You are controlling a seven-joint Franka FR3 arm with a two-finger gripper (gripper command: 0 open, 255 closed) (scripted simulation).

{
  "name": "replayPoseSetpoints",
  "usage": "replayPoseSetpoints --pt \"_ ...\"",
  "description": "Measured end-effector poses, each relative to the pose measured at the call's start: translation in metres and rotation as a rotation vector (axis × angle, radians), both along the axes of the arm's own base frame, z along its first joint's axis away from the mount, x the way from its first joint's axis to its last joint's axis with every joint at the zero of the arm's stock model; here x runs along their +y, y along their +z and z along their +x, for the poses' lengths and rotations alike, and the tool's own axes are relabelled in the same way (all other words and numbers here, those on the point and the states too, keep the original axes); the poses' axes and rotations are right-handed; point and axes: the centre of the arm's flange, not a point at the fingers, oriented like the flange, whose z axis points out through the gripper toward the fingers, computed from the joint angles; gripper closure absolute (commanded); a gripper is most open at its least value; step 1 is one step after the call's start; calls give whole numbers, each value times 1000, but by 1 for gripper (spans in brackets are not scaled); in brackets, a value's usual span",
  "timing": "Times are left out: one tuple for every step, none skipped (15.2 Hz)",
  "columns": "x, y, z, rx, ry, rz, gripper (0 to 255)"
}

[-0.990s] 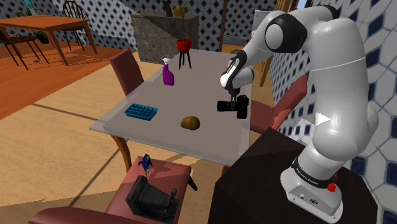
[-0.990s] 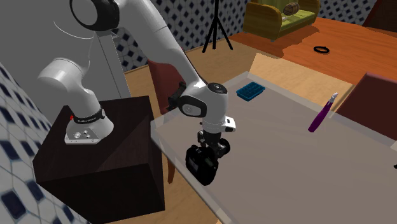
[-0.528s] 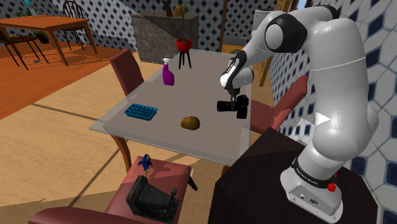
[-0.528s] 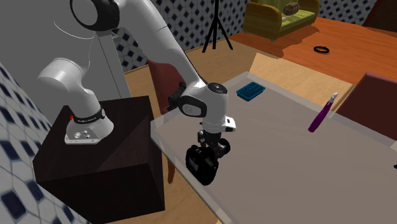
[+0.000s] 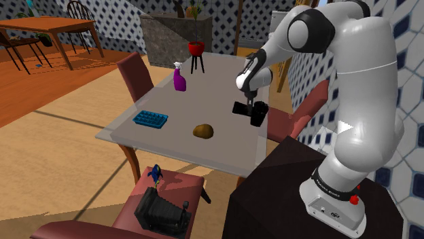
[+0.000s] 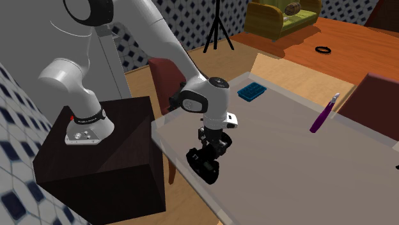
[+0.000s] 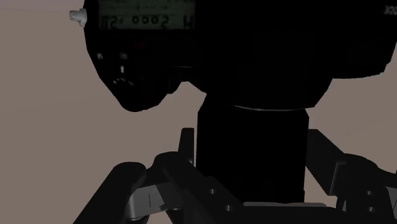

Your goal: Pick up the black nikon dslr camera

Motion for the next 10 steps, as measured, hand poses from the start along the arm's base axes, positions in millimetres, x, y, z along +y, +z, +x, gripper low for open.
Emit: replayPoseSetpoints --pt "-1 5 0 0 0 0 255" --pt "-1 10 1 0 0 0 255" --pt "-2 15 0 0 0 0 255" --pt "-2 20 -1 0 0 0 255" --pt "-1 26 -1 0 0 0 255" --pt "-1 31 -1 0 0 0 255" --pt "0 37 -1 0 0 0 255" --pt "0 42 0 0 1 0 255" --pt "0 48 0 0 1 0 255" --pt "0 51 0 0 1 0 255"
